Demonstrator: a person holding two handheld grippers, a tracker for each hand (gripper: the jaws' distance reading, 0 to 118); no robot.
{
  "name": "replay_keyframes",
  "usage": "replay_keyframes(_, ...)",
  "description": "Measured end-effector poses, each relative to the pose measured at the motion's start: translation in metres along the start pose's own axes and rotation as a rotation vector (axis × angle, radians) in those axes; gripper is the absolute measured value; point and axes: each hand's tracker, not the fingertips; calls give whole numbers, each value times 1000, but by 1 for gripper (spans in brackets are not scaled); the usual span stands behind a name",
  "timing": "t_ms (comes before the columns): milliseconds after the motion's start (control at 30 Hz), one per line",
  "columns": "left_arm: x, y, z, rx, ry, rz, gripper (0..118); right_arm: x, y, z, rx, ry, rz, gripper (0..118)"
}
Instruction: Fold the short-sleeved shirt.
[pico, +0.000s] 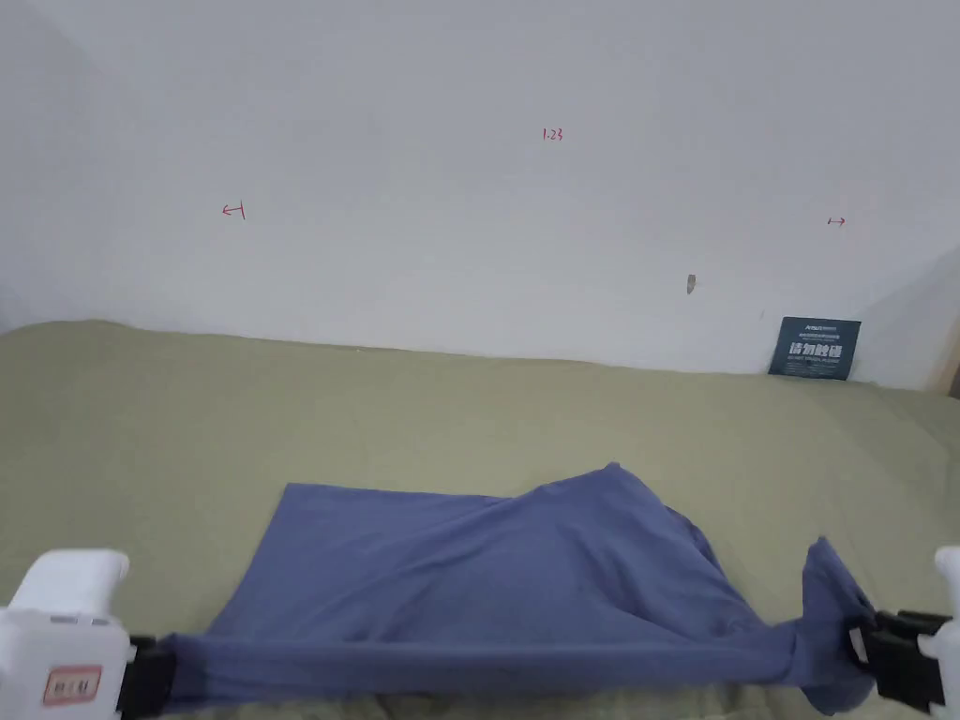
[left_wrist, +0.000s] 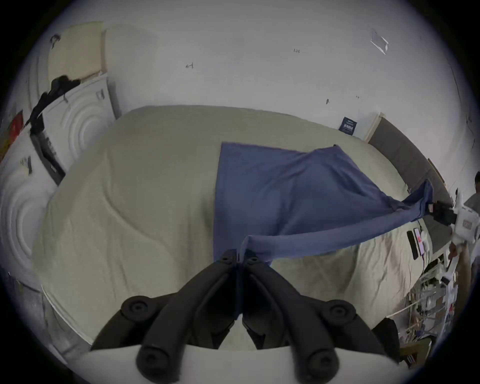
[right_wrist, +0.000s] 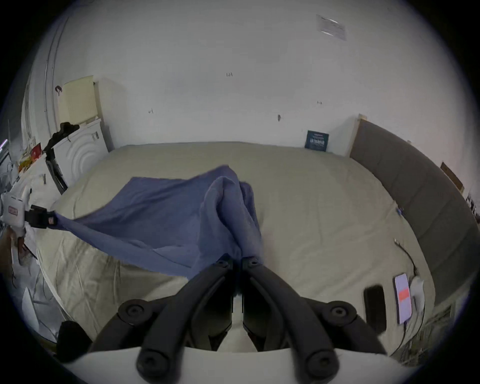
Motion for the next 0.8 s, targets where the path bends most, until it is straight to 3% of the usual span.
replay_keyframes(333,-12,-95,4,-92,36,43,4,-3,-109,28,-108,20,-133,6)
replay_keyframes(667,-20,-136,-12,-138,58,8,4,-6,-164,24,-192,15,-146,7)
replay_keyframes(767,-21,-141,-16,-104,66,-5,12,-2,-165,18,-215,34,-148,22)
replay_keyframes(800,-22,-141,-15,-104,70,-2,25,-1,-165,18,-225,31,-142,37)
